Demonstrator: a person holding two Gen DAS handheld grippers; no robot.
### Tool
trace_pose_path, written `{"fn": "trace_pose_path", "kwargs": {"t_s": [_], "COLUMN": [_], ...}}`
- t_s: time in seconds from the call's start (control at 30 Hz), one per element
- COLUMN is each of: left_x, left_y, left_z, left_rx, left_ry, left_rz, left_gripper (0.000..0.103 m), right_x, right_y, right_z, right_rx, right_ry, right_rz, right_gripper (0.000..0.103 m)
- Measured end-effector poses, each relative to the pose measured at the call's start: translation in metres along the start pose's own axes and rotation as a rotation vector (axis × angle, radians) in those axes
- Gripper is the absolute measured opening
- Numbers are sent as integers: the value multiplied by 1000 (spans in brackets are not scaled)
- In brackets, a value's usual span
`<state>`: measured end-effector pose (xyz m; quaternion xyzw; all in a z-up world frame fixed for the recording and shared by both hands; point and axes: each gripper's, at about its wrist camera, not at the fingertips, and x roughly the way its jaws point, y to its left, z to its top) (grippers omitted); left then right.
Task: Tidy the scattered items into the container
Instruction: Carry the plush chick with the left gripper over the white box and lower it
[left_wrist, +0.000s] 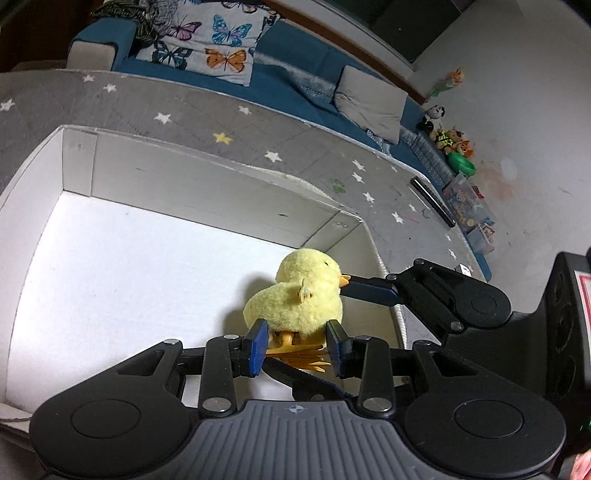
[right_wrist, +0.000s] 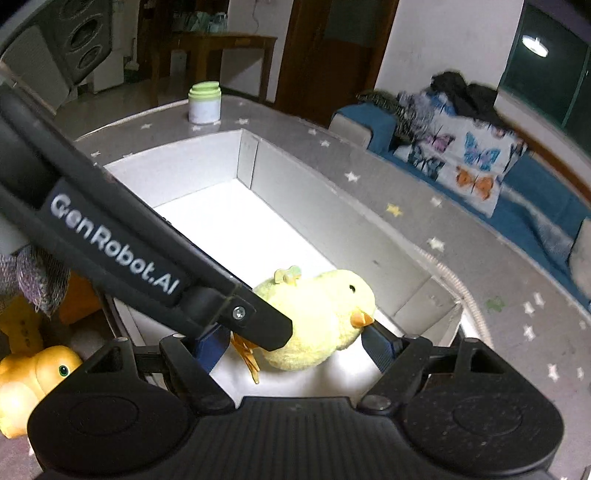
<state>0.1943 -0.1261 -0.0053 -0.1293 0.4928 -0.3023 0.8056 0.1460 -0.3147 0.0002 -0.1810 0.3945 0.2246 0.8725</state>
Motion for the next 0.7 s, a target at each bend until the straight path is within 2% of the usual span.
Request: {"fn": "trace_pose_path", "kwargs": {"t_s": [0.13, 0.37, 0.7], "left_x": [7, 7, -7], "left_y": [5, 7, -5], "left_z": [1, 1, 0], "left_rx": [-20, -34, -7], "left_ry": [23, 22, -22], "left_rz": [1, -7, 5], "left_gripper": [36, 36, 36], "right_x": [4, -2, -35], "right_y": [-6, -10, -12], "right_z": [0, -7, -15], "right_rx": [31, 61, 105], "right_ry": [28, 21, -80], "right_rz": [50, 66, 48], "right_gripper": [81, 81, 82]}}
